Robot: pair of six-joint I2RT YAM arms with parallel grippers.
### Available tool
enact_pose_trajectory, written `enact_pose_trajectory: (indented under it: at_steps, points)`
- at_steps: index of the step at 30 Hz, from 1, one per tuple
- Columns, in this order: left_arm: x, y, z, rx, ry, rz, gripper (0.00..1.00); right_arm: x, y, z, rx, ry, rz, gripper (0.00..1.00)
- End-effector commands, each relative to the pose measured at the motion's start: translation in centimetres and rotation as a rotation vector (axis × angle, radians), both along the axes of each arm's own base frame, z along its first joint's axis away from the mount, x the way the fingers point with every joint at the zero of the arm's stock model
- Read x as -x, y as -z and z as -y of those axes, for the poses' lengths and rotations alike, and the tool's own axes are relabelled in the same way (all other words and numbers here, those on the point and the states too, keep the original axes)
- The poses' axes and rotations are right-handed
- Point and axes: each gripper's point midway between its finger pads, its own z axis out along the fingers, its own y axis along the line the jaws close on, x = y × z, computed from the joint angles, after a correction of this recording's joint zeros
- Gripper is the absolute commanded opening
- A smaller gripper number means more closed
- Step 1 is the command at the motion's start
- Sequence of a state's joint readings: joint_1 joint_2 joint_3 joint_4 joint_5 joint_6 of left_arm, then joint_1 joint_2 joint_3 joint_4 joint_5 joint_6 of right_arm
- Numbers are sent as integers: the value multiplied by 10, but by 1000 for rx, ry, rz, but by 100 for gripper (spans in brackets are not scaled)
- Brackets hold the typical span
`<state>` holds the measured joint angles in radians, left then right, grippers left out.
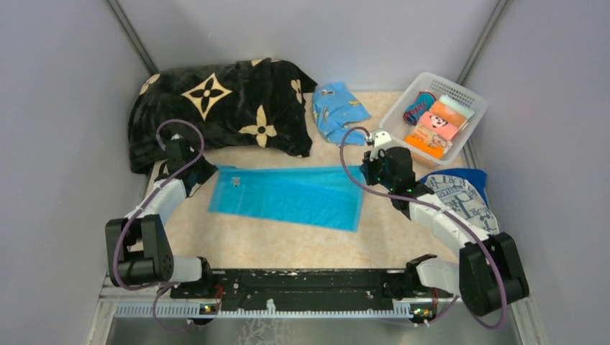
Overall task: Roll the towels
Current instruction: Fold the towel at the center of the board.
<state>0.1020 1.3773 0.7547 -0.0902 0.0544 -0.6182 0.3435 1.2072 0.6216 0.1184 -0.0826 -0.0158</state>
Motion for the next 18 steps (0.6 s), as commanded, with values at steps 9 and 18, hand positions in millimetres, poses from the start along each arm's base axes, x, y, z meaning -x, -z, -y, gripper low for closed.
enact_pose_trajectory:
  at_steps: [9,18]
  points:
    - [52,4,-15,-10,-128,-43,0,52,1,-1,-29,-132,-8,2]
    - [81,17,-21,-38,-174,-99,0,77,8,-11,46,-274,-71,0]
